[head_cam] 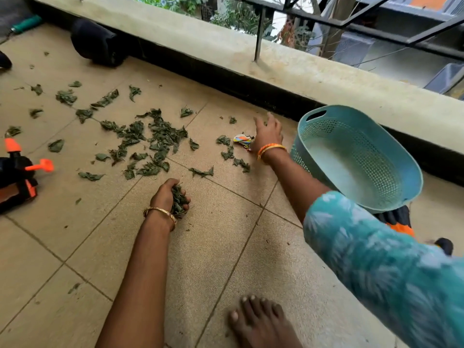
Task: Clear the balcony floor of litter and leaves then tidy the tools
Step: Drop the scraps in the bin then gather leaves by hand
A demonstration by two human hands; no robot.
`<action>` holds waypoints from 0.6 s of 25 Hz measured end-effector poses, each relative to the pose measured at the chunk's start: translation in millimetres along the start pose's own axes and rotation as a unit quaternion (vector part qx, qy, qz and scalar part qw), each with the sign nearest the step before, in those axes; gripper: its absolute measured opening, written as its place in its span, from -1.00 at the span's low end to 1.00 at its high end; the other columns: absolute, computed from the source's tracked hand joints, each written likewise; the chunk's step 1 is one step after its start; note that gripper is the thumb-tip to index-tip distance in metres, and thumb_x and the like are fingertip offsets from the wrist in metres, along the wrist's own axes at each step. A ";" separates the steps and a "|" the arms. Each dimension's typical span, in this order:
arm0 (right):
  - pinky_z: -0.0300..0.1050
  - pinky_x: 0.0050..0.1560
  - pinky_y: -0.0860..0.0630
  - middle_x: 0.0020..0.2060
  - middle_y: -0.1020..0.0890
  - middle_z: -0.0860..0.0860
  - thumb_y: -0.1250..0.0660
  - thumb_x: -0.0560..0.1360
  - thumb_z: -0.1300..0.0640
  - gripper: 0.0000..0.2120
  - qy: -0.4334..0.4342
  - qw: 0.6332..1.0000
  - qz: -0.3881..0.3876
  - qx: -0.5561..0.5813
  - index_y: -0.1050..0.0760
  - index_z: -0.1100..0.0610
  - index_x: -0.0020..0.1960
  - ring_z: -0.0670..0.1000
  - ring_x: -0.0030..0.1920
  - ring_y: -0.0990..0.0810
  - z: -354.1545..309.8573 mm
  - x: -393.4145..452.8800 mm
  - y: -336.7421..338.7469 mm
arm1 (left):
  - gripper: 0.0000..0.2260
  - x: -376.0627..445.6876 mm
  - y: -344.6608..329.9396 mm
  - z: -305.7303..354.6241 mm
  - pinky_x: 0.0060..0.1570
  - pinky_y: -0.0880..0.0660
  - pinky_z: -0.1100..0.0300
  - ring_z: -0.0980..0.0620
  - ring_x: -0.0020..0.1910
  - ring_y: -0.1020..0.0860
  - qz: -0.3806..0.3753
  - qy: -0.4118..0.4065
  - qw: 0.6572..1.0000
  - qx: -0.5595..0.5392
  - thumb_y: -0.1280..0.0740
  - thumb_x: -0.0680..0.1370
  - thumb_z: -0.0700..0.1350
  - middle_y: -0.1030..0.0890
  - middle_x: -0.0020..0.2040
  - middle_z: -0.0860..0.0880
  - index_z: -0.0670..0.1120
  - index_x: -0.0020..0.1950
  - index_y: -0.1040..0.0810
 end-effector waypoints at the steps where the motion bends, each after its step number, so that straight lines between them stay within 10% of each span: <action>1: 0.16 0.45 -0.10 0.51 -0.01 0.17 -0.30 0.46 0.33 -0.36 0.008 1.000 -0.028 -0.006 -0.20 0.06 0.47 0.23 0.49 0.02 1.9 16.3 -9.6 | -0.70 -0.2 0.6 0.3 -0.62 -0.27 0.40 0.08 -0.61 -0.41 -0.001 -0.002 1.000 0.000 -0.21 0.57 -0.05 -0.41 -0.55 0.03 -0.07 -0.36 -0.34; 6: -0.02 0.27 -0.34 0.22 -0.48 0.20 -0.16 0.50 0.37 -0.69 0.091 0.996 -0.008 -0.006 -0.47 0.27 0.21 0.19 0.24 -0.40 0.0 42.7 -27.5 | -0.73 6.0 7.5 -4.3 -0.62 -0.28 0.39 0.07 -0.59 -0.41 0.001 -0.006 1.000 -0.024 -0.21 0.57 -0.07 -0.41 -0.51 0.02 -0.06 -0.34 -0.34; 15: -0.12 0.15 -0.39 0.06 -0.60 0.17 -0.24 0.48 0.36 -0.70 0.074 0.988 0.103 0.085 -0.56 0.20 0.17 0.15 0.13 -0.51 12.1 15.2 -16.5 | -0.74 13.3 -15.2 -14.7 -0.60 -0.32 0.38 0.07 -0.57 -0.44 -0.008 0.022 0.998 -0.061 -0.25 0.55 -0.07 -0.42 -0.53 0.03 -0.06 -0.34 -0.36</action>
Point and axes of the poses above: each hand's wrist, its own x-axis towards the middle knuckle, its own y-axis out of the back of the hand, z = x × y, the point moved 10 cm from there along x, towards the middle knuckle
